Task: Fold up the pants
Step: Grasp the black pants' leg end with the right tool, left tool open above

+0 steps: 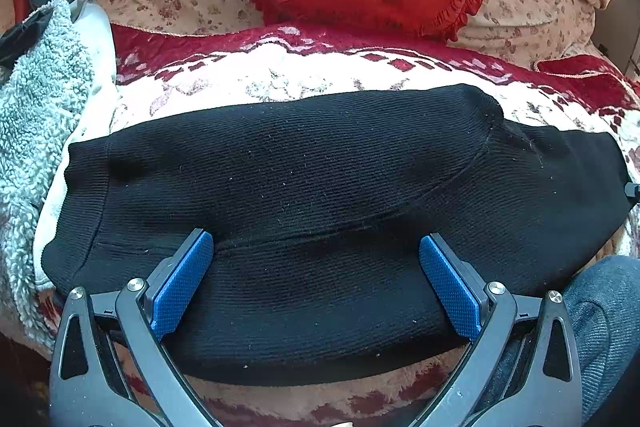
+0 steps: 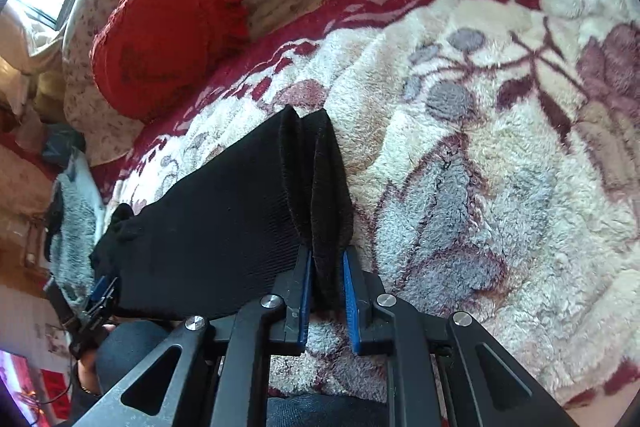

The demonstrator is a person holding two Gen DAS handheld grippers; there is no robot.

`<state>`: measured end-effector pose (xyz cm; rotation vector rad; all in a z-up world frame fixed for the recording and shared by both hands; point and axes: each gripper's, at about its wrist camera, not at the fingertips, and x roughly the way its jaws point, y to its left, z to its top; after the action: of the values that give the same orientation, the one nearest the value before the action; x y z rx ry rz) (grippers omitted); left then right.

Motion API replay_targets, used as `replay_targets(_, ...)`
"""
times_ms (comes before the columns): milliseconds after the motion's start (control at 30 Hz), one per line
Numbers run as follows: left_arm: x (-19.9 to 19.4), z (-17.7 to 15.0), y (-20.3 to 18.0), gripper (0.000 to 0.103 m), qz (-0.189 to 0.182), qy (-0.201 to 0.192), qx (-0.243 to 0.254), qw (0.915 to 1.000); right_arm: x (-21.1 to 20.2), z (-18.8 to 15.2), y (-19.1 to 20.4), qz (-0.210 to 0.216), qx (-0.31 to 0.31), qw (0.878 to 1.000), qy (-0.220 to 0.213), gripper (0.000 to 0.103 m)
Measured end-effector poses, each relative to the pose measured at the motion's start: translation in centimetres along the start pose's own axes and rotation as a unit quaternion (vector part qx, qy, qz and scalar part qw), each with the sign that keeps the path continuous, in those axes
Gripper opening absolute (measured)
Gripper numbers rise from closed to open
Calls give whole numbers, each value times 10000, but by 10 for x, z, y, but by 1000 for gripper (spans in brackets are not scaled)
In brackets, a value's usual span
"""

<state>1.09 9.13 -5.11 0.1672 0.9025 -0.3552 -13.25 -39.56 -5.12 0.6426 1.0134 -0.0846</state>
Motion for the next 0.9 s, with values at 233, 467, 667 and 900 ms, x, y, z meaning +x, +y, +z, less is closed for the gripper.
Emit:
replay_targets(233, -4, -4, -2, 103, 47, -137, 48, 9999, -16, -7, 6, 84, 104, 9989, -440, 10)
replay_targets(467, -8, -15, -2, 103, 3, -539, 99, 9985, -13, -8, 1, 82, 395, 9985, -366, 9)
replay_targets(667, -8, -13, -3, 103, -42, -481, 173, 9987, -8, -6, -5, 146, 575, 9979, -272, 9)
replay_targets(900, -40, -10, 14, 94, 12, -761, 33, 9971, -12, -11, -5, 203, 454, 9978, -429, 9)
